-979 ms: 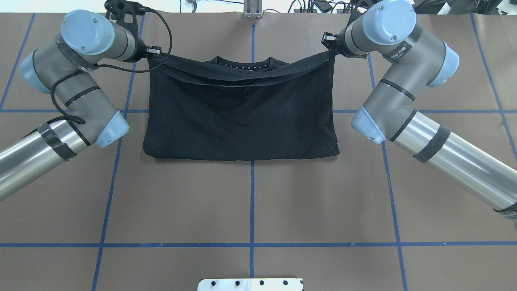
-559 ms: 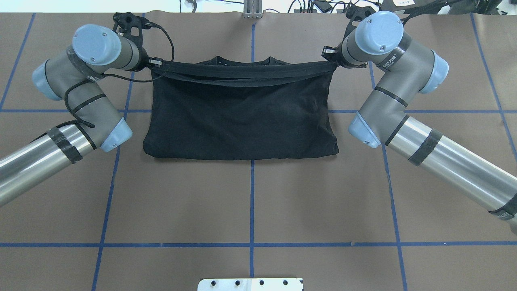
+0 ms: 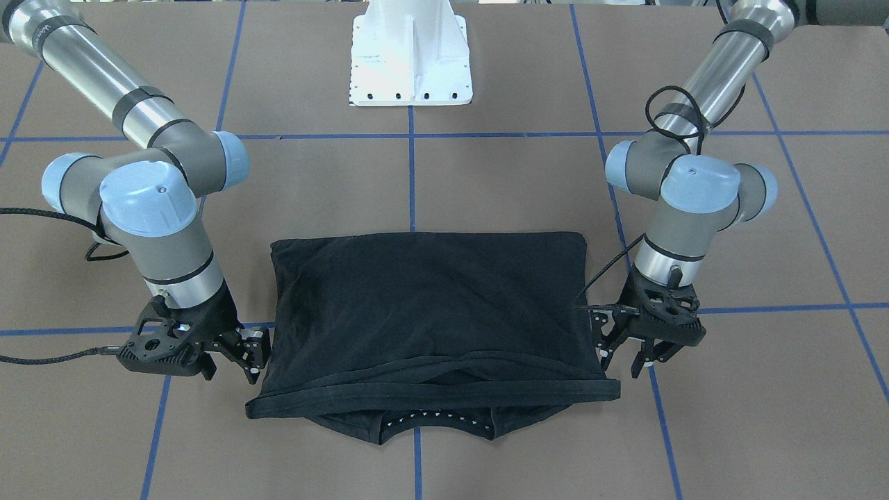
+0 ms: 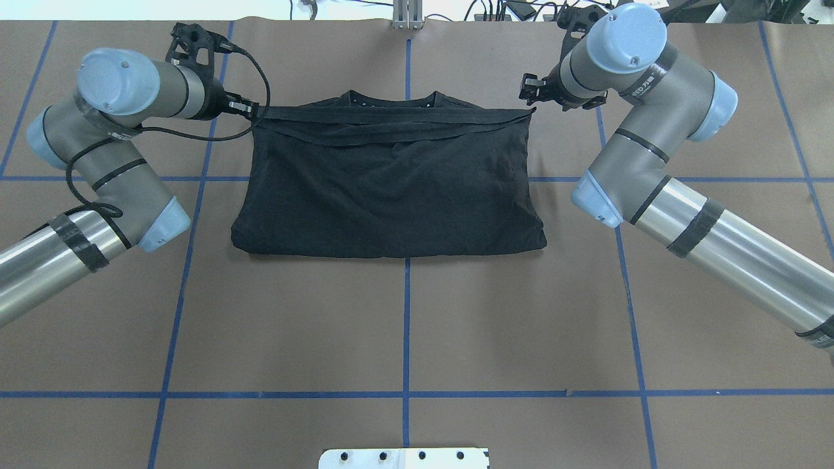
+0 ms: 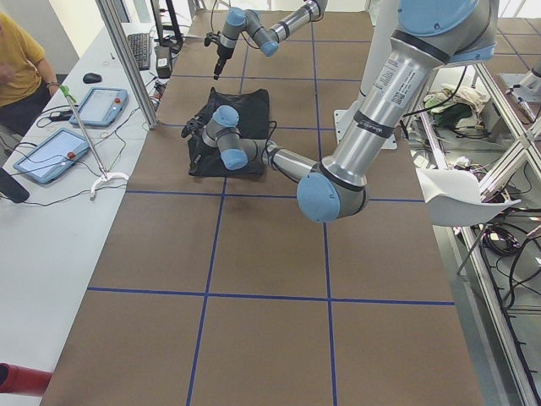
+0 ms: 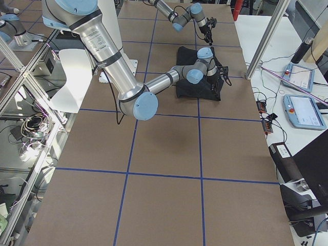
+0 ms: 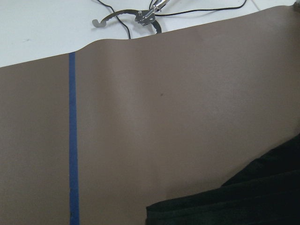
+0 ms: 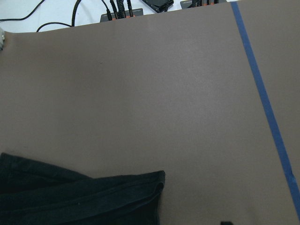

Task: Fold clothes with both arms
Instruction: 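Lay the hem down at the collar and open both grippers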

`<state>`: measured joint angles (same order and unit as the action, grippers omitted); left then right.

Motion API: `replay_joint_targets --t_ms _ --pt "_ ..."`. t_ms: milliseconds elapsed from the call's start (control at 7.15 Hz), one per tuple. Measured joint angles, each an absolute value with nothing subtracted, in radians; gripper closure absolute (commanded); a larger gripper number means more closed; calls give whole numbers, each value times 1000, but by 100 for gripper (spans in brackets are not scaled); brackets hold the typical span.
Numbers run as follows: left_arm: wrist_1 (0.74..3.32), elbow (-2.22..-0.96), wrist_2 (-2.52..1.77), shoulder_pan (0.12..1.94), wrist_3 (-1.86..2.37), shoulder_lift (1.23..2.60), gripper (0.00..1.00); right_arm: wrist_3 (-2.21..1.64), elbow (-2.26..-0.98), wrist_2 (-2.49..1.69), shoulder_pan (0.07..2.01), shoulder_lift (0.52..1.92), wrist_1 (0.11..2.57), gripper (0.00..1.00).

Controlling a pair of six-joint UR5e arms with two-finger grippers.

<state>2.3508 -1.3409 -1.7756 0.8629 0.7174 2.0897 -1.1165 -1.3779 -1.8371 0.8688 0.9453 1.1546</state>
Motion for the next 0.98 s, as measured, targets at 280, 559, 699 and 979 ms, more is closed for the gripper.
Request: replay_joint_targets --t_ms 280,559,699,979 --pt "2366 -1505 -1853 865 711 1961 0 -1086 -1466 -1885 881 1006 1154 0" --pt "2436 -1592 -1879 827 807 1841 0 -1082 -1520 -1889 877 1041 1153 0" --pt "2503 -1609 -1877 780 887 1791 0 -1082 -1537 -1889 874 1049 1152 0" --pt "2559 -1617 -1827 669 1027 1756 5 -1080 -1547 -1890 873 1053 1152 0"
